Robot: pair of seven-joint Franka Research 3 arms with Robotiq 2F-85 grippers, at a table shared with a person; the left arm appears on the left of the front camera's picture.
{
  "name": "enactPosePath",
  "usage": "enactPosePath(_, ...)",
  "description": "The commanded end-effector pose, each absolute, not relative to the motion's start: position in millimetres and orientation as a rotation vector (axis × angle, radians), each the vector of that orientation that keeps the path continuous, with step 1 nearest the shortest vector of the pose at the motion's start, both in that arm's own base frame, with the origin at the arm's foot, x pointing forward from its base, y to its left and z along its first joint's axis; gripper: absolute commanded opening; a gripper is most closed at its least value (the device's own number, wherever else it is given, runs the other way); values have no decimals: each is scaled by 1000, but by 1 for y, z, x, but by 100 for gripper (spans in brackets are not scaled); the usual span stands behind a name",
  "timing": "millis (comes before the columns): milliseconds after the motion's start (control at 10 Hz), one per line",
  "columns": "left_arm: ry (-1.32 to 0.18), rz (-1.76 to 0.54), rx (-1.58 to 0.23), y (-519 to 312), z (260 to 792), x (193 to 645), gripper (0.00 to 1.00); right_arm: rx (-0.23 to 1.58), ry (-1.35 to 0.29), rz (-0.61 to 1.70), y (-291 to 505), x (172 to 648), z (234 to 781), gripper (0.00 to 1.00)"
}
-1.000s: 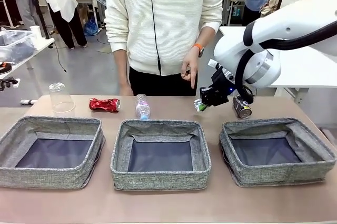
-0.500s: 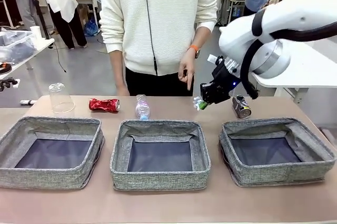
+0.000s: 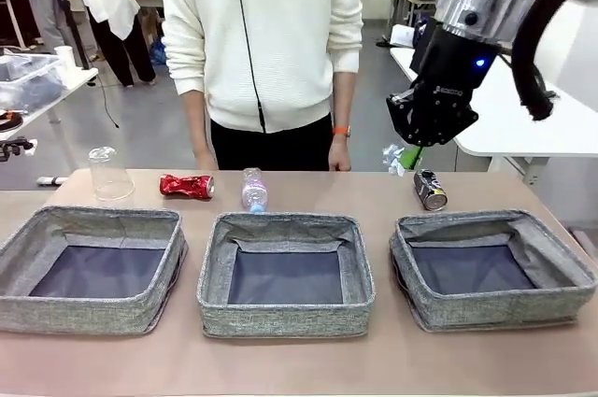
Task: Sort the waste into the appropriate baskets.
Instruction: Pick up the waste item pointed out by the person.
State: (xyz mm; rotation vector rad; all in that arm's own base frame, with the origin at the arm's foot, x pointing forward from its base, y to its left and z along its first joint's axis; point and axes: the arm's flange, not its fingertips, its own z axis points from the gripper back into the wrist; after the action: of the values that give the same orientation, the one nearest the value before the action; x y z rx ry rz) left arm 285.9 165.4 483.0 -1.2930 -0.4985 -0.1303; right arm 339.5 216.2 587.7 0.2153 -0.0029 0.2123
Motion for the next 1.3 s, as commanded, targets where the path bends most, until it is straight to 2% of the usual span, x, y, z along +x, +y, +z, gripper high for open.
enactPosePath(0, -518, -148, -1305, 165, 484, 286, 100, 233, -24, 186, 205, 359, 575, 0)
enactPosePath(200, -518, -148, -1305, 165, 484, 286, 100, 233, -24, 186, 205, 359, 575, 0)
enactPosePath(400, -518, -148, -1305, 165, 484, 286, 100, 170, 36, 182, 237, 344, 597, 1)
enactPosePath(700, -518, -148, -1305, 165, 484, 286, 100, 74, -43, 131, 353, 374, 693, 1)
enactPosePath(800, -518, -148, -1305, 165, 484, 286, 100, 42, -69, 176, 385, 378, 716, 1)
enactPosePath(1200, -518, -148, -1305, 165, 484, 286, 100, -69, -121, 225, 425, 381, 794, 1)
